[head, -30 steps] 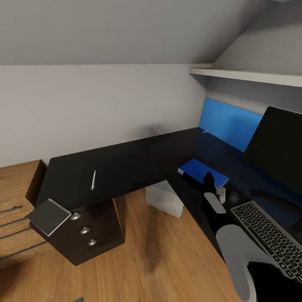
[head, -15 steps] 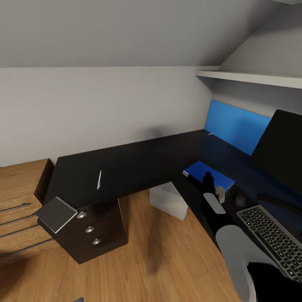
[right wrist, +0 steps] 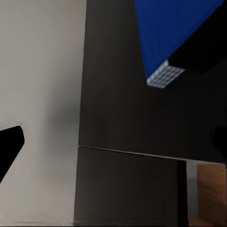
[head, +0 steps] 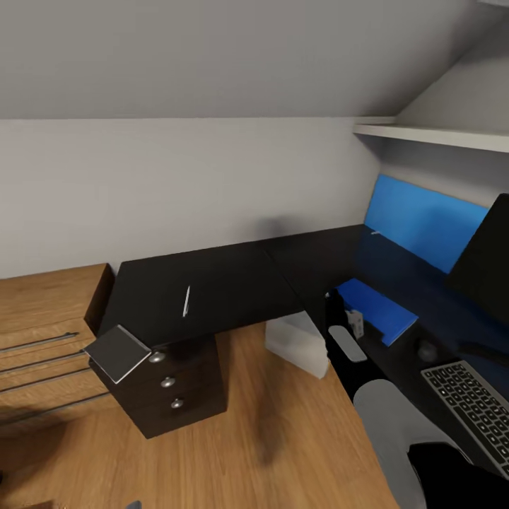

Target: In the bedroom, organize the workspace by keeping the computer under the desk, ensuring the monitor is on the desk, placing the keyboard on the desk next to the monitor, placing the mouse on the desk next to the keyboard, moving the folder from the swivel chair onto the desk next to the mouse, stacking the notebook on top of the folder with the pen on top of the notebook, and positioning the swivel chair next to the desk.

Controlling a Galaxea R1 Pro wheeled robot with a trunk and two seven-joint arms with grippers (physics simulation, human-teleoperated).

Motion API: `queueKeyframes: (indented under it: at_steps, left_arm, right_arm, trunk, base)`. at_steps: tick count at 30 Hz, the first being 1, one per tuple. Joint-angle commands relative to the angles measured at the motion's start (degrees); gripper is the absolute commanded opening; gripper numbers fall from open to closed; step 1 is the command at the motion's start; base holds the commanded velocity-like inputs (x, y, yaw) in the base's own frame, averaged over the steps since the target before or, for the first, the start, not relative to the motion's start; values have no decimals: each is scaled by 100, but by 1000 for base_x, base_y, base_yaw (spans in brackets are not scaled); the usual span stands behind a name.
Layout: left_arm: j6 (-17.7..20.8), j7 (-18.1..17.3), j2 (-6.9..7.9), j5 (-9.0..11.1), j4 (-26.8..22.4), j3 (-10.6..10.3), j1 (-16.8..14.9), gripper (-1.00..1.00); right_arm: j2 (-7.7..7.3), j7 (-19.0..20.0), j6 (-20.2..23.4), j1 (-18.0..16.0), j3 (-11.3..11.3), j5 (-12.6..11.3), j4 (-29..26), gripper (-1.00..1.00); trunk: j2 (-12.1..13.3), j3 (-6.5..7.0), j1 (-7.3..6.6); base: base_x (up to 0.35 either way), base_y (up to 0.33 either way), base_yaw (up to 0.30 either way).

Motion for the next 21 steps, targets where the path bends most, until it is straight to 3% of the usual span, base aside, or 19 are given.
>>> queueKeyframes:
  at_steps: [1, 8, 10, 11, 14, 16, 17, 19, 20, 21]
  left_arm:
    - [-29, -2, 1, 60, 5, -14, -4, 100]
    - [-28, -9, 1, 60, 5, -14, -4, 100]
    - [-28, -10, -3, 54, 5, -18, -4, 100]
    - [-28, -15, -6, 53, 5, -20, -4, 100]
    - [-28, -18, -7, 52, 5, -23, -4, 100]
    - [-28, -19, -7, 52, 5, -23, -4, 100]
    - [-28, -19, -8, 52, 5, -26, -4, 100]
    - [-28, -19, -8, 51, 5, -28, -4, 100]
    - [-28, -19, -6, 51, 5, -29, -4, 100]
    - [-28, -19, -7, 51, 5, -30, -4, 100]
  right_arm:
    - [27, -29, -24, 1, 82, -19, -1, 100]
    - [273, -29, -23, 15, 208, -15, 125, 100]
    - [432, -29, -23, 19, 420, -19, 231, 100]
    - [497, -29, -23, 25, 661, -19, 249, 100]
    - [519, -31, -23, 72, 1097, -20, 256, 100]
    - [519, -36, -23, 96, 1550, -18, 247, 100]
    - [519, -43, -23, 105, 1910, -15, 230, 100]
    - [519, -51, -23, 111, 2311, -11, 205, 100]
    - [519, -58, -23, 115, 2726, -6, 159, 100]
    - [519, -70, -21, 118, 3319, -4, 60, 100]
  trunk:
    - [-3, 1, 0]
    - [-3, 38, 0]
    - [-3, 43, 0]
    - [-3, 44, 0]
    - [-3, 46, 0]
    - [-3, 46, 0]
    - [-3, 47, 0]
    - [-3, 47, 0]
    - [-3, 47, 0]
    - [-3, 47, 0]
  base:
    - [0, 0, 190]
    - [0, 0, 191]
    - [0, 0, 165]
    - [0, 0, 156]
    - [0, 0, 107]
    - [0, 0, 45]
    - [0, 0, 26]
    - [0, 0, 19]
    - [0, 0, 11]
    - [0, 0, 5]
